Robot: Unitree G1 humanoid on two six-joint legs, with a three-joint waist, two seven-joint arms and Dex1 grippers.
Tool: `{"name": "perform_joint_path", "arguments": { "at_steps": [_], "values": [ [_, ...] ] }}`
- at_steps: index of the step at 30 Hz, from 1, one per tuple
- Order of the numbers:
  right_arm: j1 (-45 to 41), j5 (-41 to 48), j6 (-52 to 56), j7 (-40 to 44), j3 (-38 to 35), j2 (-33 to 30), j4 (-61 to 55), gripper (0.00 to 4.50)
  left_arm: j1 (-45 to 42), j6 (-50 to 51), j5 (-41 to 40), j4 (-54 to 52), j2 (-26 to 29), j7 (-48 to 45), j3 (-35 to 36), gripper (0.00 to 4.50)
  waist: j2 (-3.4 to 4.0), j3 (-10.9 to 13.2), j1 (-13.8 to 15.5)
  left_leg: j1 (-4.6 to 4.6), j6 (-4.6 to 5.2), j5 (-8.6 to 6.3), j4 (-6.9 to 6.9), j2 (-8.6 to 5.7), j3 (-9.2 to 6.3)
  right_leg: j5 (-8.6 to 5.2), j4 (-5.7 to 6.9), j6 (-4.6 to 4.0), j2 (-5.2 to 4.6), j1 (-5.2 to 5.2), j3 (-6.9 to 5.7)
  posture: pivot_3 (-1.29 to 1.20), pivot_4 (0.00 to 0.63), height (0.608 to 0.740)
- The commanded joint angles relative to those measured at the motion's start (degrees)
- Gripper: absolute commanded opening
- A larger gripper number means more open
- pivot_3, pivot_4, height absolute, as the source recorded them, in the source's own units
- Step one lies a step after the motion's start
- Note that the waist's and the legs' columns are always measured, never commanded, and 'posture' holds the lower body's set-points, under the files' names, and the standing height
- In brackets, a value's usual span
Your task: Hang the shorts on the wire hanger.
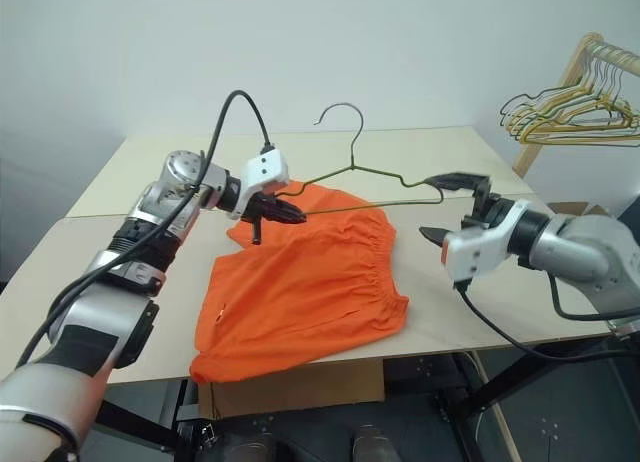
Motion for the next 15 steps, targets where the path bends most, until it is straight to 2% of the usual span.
{"name": "perform_joint_path", "arguments": {
  "at_steps": [1, 4, 6, 10, 14, 15],
  "values": [
    [-5.16, 16.23, 20.8, 13.72, -2.55, -0.7, -4.98, 4.42, 0.74, -6.05, 0.01, -4.02, 2.0, -1.35, 1.45, 0.0, 0.0, 0.0, 0.08, 0.07, 0.0, 0.0, 0.0, 0.04, -0.03, 0.02, 0.0, -0.04, 0.0, 0.05, 0.03, 0.05, 0.0, 0.74],
    [-11.61, 17.38, 34.08, 19.46, 0.15, 1.3, -4.67, 4.42, 1.4, -5.84, -0.97, -6.07, 2.44, -2.53, 2.07, 0.0, 0.0, 0.0, 0.46, 0.02, 0.04, 0.03, 0.06, 0.05, -0.04, 0.0, 0.03, -0.2, 0.0, -0.01, -0.03, 0.06, 0.0, 0.74],
    [-17.52, 14.17, 40.74, 25.27, 4.8, 3.1, -2.16, 4.42, 2.18, -4.88, -1.55, -8.47, 2.73, -2.99, 2.4, 0.0, 0.01, 0.0, 0.51, 0.01, 0.05, 0.04, 0.11, 0.07, -0.02, -0.11, 0.07, -0.35, 0.0, -0.06, -0.05, 0.07, 0.0, 0.74],
    [-24.13, 8.98, 46.17, 32.27, 10.19, 6.66, 1.41, 4.42, 3.1, -3.84, -1.87, -10.66, 3.07, -3.17, 2.64, 0.0, 0.01, 0.0, 1.35, -0.11, 0.05, 0.04, 0.14, 0.1, 0.17, -0.16, 0.16, -0.28, 0.05, -0.23, -0.14, 0.08, 0.0, 0.74],
    [-28.24, 4.4, 50.93, 33.46, 13.06, 10.89, 4.18, 4.42, 3.52, -3.43, -1.89, -11.49, 3.3, -3.21, 2.71, 0.0, 0.03, 0.0, 2.03, -0.34, 0.05, 0.04, 0.13, 0.1, 0.26, 0.05, 0.23, -0.11, 0.07, -0.48, -0.17, 0.09, 0.0, 0.74],
    [-28.92, 3.52, 51.53, 34.16, 13.47, 11.45, 4.7, 4.26, 3.7, -3.32, -1.89, -11.82, 3.4, -3.27, 2.72, 0.0, 0.03, 0.0, 2.32, -0.41, 0.05, 0.04, 0.13, 0.1, 0.26, 0.04, 0.24, -0.11, 0.07, -0.53, -0.19, 0.09, 0.0, 0.74]
  ]
}}
